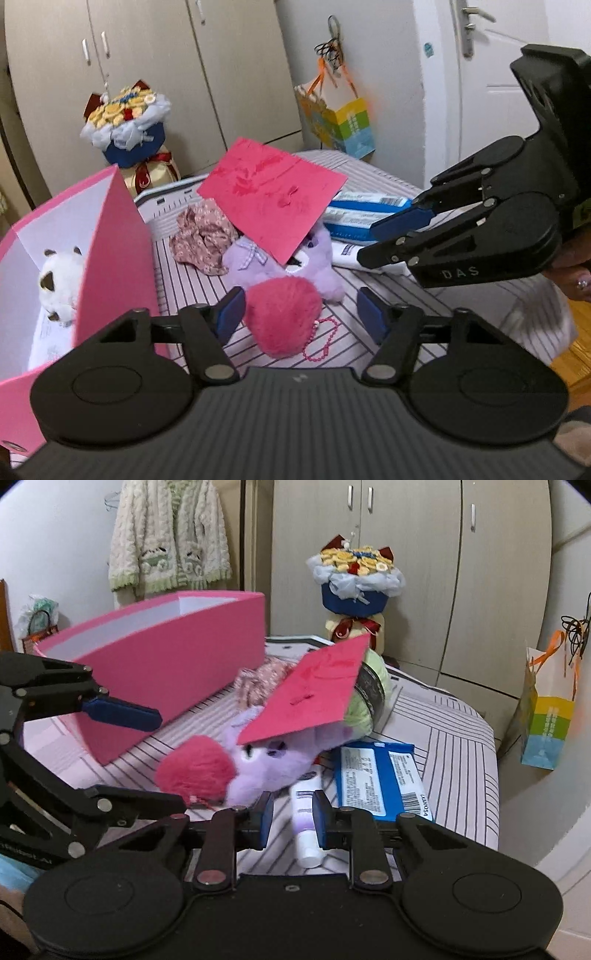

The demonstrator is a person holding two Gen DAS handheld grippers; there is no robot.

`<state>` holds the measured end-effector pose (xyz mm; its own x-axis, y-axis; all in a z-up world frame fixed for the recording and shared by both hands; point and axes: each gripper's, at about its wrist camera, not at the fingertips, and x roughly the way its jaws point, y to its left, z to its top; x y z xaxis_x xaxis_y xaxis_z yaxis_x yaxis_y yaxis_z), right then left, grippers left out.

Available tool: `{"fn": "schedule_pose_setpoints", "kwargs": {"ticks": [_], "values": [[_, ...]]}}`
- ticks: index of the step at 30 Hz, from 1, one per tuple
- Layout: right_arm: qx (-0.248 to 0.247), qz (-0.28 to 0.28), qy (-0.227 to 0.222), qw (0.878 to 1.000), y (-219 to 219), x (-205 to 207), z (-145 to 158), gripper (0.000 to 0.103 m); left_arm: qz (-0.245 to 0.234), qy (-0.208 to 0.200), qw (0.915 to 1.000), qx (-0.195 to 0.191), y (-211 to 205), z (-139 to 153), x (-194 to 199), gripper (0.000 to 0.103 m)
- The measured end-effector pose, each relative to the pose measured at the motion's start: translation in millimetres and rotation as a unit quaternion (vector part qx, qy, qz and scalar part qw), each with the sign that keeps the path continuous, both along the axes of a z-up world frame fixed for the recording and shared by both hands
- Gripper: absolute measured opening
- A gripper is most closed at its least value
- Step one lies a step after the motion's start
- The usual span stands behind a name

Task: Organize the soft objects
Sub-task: 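Grasp the pink pompom with the left gripper while the right gripper grasps the toothpaste tube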

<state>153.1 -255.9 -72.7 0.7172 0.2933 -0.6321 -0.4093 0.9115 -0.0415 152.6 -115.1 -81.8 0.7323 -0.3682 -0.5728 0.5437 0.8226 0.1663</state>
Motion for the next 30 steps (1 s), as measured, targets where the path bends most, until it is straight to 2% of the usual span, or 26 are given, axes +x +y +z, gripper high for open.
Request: {"fn": "schedule_pose_setpoints", "kwargs": {"ticks": [4,10,15,20,23,24,25,30], "values": [[0.002,0.005,0.005,1.0,-1.7,10.6,-8.5,0.026,0.026,0.025,0.999,-0.026,4.8,-10.2,16.0,0.061],[0.001,0.002,0.008,1.0,-1.3,20.3,-17.7,0.026,0.056,0.009,0.9962,-0.066,10.5,-17.7,21.0,0.061],[0.004,-0.003,0.009,1.0,0.6,24.7,-23.8,0.029,0.088,0.039,0.9903,-0.1,12.5,-27.3,32.6,0.061],[0.024,-0.021,0.016,0.999,-2.4,25.0,-25.4,0.029,0.096,0.06,0.9878,-0.107,10.1,-37.3,37.3,0.061],[0.038,-0.034,0.018,0.999,-3.6,22.7,-26.1,0.027,0.103,0.055,0.9869,-0.112,10.2,-39.2,36.2,0.061],[0.039,-0.038,0.017,0.998,-3.0,21.0,-26.2,0.027,0.106,0.055,0.986,-0.117,11.1,-39.4,36.3,0.059],[0.04,-0.043,0.015,0.998,-1.9,19.0,-26.5,0.027,0.108,0.055,0.9852,-0.121,12.1,-39.5,36.3,0.051],[0.033,-0.07,0.007,0.997,5.5,6.4,-26.8,0.027,0.106,0.055,0.9855,-0.12,14.3,-37.4,34.1,0.046]]}}
